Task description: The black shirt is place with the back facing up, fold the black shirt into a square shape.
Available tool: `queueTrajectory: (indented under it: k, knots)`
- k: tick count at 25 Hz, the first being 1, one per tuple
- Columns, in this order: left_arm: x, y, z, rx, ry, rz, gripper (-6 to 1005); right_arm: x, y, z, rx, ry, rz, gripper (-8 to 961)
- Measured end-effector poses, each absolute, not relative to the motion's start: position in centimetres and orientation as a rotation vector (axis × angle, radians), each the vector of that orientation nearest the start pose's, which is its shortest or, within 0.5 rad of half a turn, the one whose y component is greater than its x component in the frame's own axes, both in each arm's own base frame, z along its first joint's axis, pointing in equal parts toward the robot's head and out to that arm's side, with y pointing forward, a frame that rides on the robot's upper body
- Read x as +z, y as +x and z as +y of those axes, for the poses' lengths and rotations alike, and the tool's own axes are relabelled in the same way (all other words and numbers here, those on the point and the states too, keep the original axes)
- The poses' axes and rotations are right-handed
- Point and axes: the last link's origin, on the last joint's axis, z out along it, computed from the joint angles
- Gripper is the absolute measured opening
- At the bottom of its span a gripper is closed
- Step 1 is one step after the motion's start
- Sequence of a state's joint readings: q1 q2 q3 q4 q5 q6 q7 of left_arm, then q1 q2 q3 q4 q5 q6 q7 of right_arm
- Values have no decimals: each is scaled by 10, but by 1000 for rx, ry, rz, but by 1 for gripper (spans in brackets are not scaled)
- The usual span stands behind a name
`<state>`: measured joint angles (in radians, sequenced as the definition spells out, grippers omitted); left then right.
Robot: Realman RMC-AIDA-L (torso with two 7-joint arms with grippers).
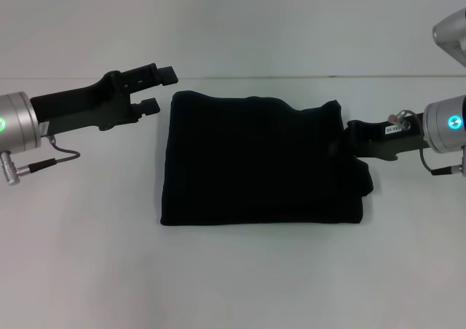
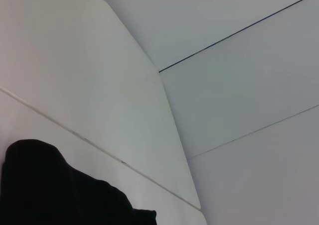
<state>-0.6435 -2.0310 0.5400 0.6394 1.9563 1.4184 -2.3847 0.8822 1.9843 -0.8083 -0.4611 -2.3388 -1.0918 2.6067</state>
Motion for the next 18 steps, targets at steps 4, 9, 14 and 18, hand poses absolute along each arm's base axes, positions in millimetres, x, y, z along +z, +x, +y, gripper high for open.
queueTrajectory:
  k: [4, 9, 14, 18]
  knots:
    - [43, -247, 388, -1059, -2082, -1837, 890, -6, 236, 435, 296, -2091, 1803, 68]
    - [43, -248, 389, -1059, -2078, -1836, 890, 1, 240, 437, 336, -2059, 1817, 84]
    - [44, -247, 390, -1068, -2074, -1831, 890, 2, 239, 437, 343, -2065, 1814, 355]
    - [44, -247, 391, -1075, -2069, -1834, 890, -1, 238, 437, 313, -2074, 1798, 456]
